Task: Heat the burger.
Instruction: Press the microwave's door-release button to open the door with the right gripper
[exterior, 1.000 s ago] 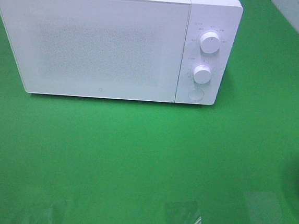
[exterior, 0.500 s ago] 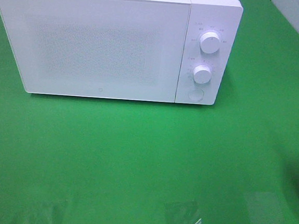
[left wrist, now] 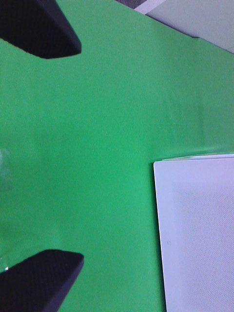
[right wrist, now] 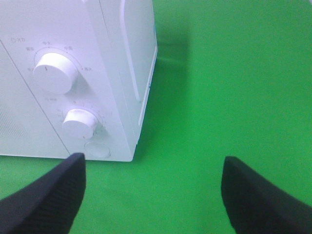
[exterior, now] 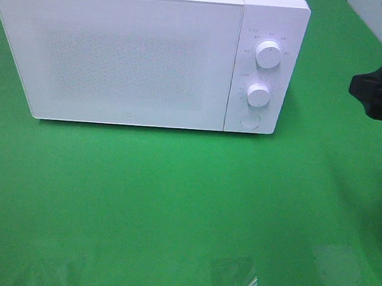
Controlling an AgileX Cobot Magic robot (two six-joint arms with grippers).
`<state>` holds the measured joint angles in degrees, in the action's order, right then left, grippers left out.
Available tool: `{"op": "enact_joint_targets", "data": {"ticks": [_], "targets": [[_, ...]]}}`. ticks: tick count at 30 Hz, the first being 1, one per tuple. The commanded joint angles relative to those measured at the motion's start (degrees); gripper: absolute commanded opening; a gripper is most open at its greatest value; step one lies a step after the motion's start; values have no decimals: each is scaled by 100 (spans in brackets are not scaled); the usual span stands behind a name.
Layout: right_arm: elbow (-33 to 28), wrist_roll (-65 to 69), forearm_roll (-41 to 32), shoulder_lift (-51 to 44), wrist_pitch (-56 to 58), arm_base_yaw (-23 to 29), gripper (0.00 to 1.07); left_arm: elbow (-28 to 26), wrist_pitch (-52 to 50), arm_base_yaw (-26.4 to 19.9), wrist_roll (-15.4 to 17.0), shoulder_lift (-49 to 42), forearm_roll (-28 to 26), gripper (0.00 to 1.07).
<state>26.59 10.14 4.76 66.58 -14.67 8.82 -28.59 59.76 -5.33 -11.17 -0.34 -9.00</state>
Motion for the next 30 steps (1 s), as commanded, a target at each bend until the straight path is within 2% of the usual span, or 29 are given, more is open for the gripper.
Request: {"op": "enact_joint_targets", "data": {"ticks": [1, 7, 12, 13, 15, 16, 17, 18, 19, 20, 25, 30], "targets": [[-23, -52, 29, 344, -699, 0, 75, 17, -29, 6, 40, -132, -17, 100], [-23, -92, -40, 1014, -1633, 0, 75, 17, -29, 6, 40, -132, -17, 100], [-23, -688, -607, 1707, -2481, 86, 75, 17, -29, 6, 40, -132, -17, 100], [-23, -1175, -997, 1954, -2848, 304, 75, 17, -29, 6, 40, -132, -17, 100], [-23, -1444, -1209, 2091, -3071, 441, 75, 17, -29, 6, 40, -132, -17, 100], [-23, -1902, -1684, 2332, -3478, 705, 75, 17, -29, 6, 40, -132, -17, 100], [-23, -1902, -1684, 2332, -3478, 705, 75, 17, -29, 6, 40, -132, -17, 100], [-23, -2166, -2160, 2573, -3919, 963, 75, 17, -29, 6, 40, -132, -17, 100], [-23, -2166, -2160, 2573, -3919, 963, 75, 17, -29, 6, 40, -132, -17, 100], [-23, -2246, -2601, 2756, -4234, 1203, 75, 17, -29, 6, 40, -132, -17, 100], [-23, -2246, -3094, 2922, -4503, 1593, 75, 17, -29, 6, 40, -132, -17, 100], [-23, -2269, -3558, 2979, -4859, 2263, 75, 17, -29, 6, 40, -132, -17, 100]]}}
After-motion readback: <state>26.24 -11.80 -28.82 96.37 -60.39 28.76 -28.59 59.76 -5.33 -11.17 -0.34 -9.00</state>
